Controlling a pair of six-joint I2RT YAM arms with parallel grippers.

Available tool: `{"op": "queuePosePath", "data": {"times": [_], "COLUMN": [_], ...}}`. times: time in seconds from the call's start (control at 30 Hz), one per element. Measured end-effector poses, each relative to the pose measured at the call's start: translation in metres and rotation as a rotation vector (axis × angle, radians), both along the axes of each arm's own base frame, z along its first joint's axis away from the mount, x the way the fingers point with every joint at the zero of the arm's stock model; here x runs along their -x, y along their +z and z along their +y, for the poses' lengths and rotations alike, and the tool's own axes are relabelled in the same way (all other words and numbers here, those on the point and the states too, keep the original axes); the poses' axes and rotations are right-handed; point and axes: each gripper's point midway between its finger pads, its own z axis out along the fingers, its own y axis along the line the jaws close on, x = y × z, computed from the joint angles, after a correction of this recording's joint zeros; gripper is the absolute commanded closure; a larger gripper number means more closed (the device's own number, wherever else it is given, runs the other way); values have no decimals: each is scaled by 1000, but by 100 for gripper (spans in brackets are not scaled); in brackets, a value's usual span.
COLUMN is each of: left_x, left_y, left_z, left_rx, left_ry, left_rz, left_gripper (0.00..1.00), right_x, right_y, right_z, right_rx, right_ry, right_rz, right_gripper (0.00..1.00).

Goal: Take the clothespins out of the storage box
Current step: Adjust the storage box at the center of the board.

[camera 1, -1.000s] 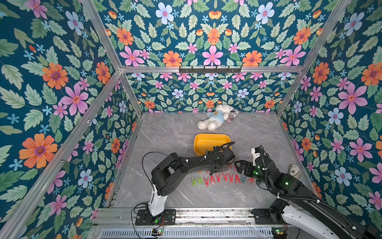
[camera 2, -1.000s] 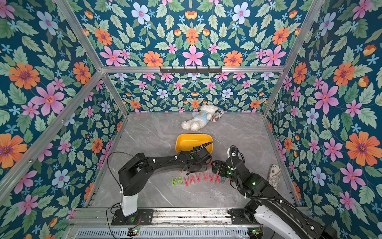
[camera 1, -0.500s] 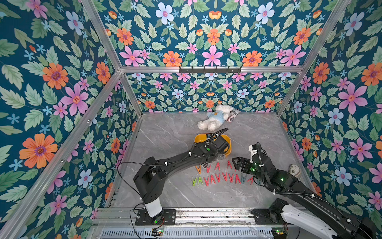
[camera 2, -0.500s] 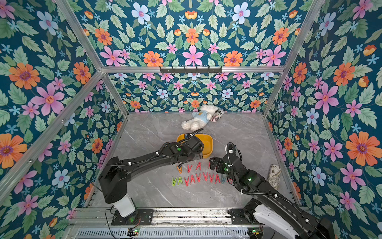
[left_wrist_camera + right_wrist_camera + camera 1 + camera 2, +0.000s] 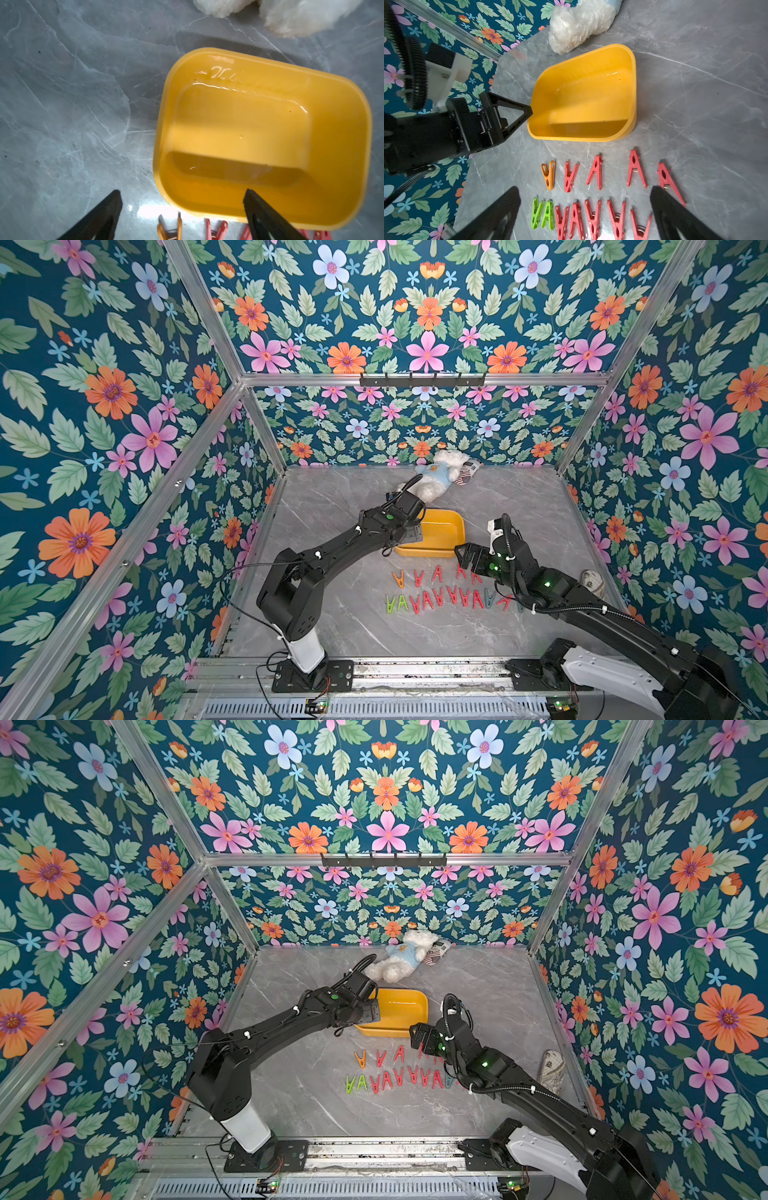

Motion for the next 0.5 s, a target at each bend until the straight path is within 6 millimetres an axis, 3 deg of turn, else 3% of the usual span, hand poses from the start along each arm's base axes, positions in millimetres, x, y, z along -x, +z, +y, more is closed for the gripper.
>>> {"op": "queuePosePath", "data": {"times": [0.07,0.23,0.5], "left_x": [-9,-30,-52], "left_y": [-7,-23,-50], "left_z": [8,20,22], "left_rx": [-22,-54,-64], "left_ry": [-9,-20,-63], "left_rz": [12,32,76], "left_gripper": [29,42,58], "right_x": [-2,-8,-13], "right_y": [0,-2,-3], "right_z": [2,7,11], "right_rx": [-2,-6,-15], "right_ry": [-2,-6,-21], "right_rz": [2,5,12], "right_gripper": [1,1,1]}}
